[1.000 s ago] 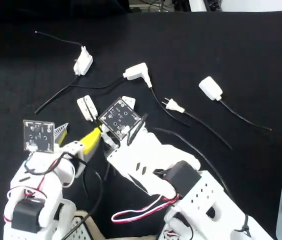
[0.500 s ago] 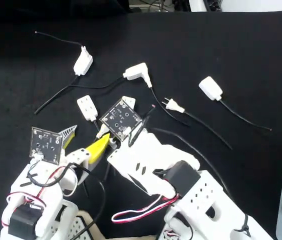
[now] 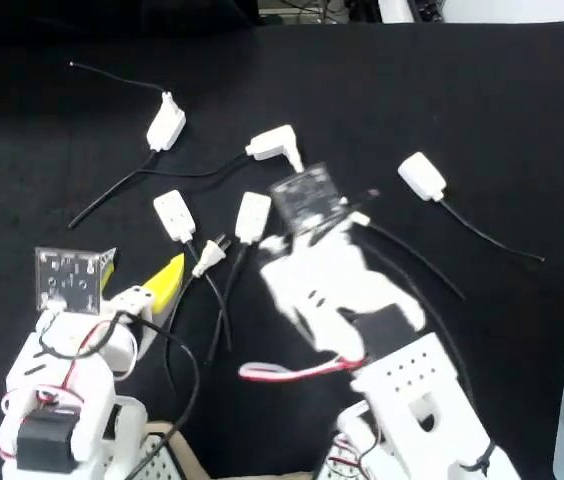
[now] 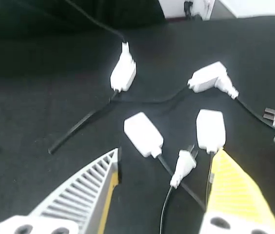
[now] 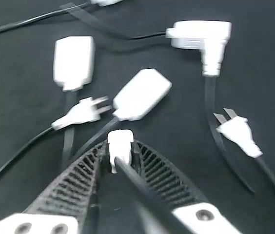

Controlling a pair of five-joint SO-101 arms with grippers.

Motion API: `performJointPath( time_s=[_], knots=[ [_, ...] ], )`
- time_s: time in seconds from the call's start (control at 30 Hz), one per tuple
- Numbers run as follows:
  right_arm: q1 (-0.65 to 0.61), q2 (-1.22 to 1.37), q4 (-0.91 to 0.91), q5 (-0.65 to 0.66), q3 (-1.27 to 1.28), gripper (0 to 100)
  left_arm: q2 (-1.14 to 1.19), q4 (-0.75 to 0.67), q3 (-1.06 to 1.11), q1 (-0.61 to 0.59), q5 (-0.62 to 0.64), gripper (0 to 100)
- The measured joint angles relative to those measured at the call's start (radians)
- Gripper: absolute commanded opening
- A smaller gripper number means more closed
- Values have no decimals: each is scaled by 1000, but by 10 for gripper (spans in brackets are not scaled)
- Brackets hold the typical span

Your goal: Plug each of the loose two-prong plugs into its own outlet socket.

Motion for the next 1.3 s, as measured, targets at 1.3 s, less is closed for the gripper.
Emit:
performJointPath(
  time_s=[1.3],
  knots=[
    [347,0,-272,-6,129,12,1921,-311,-746,273,-8,195]
  ],
)
